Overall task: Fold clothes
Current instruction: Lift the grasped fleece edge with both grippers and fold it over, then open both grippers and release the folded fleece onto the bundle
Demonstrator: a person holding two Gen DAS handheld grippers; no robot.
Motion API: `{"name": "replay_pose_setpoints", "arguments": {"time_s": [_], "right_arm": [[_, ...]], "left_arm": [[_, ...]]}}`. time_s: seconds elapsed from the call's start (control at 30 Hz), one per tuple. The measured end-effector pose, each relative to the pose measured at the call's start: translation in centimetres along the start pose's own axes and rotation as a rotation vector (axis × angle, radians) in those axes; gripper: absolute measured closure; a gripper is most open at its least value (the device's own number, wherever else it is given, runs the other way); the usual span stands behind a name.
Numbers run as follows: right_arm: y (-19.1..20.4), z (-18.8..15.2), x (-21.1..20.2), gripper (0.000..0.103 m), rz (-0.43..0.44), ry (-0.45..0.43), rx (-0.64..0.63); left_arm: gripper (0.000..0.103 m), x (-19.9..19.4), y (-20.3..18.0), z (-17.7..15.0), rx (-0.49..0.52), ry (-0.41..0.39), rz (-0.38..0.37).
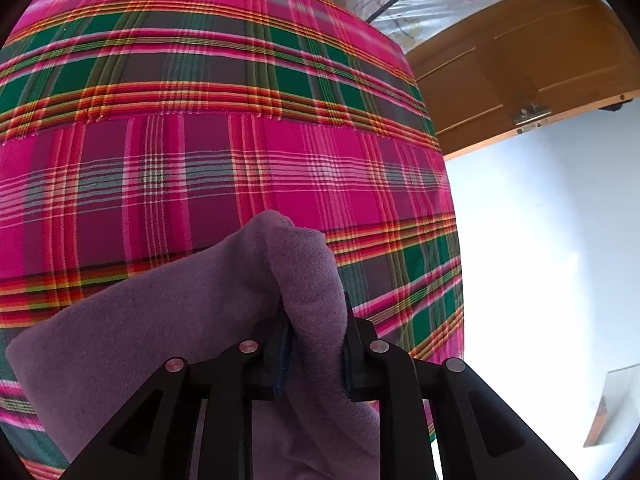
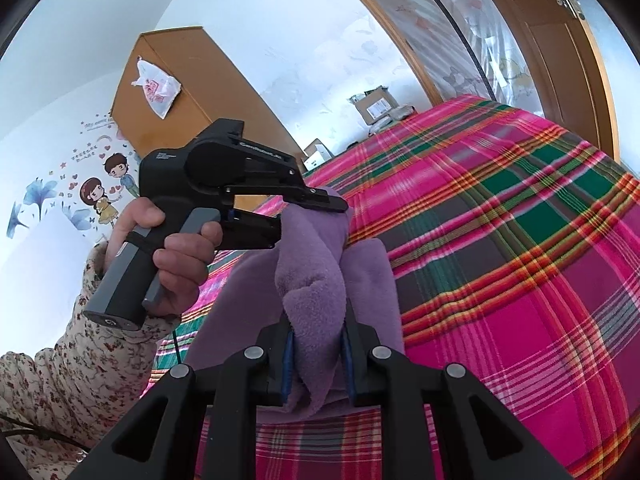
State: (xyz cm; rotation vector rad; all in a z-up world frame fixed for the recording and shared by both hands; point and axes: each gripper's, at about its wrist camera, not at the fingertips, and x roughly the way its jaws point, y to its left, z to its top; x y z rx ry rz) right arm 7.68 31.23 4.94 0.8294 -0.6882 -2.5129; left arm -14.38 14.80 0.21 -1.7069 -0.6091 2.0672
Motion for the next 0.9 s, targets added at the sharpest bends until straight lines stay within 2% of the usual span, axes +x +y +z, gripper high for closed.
{"name": "replay_pose_setpoints", "arguments": {"time_s": [0.13,0.43,0.57,0.8,0.9], "right_arm": [[-0.6,-0.3,0.2,0.082,-0.007,0.012,0.031],[-1.6,-0.9,0.6,0.08,-0.021,0.034,0.073],[-1.9,-0.9,0.5,0.079,-0.03,0.038,0.084],[-2.4,-1.3,0.4,0.076,-0.048,0.053,0.1],[-2.6,-1.4,0.2,0.073,-0.066,0.052,0.105]], "left_arm": [[0.074,-0.6,0.3,-0.3,-0.006,-0.013,-0.029],[0.072,-3.6,1.4,-1.4,-0.011,-0.077,-0.106],[0.072,-5.8,2.5,-2.1,-0.004,-0.133,-0.079],[0.072,-7.8,6.4,-4.3,-0.063,-0.142,-0.04],[0.072,-8.7,7.8,-5.3,-0.077,-0.169,-0.051]]}}
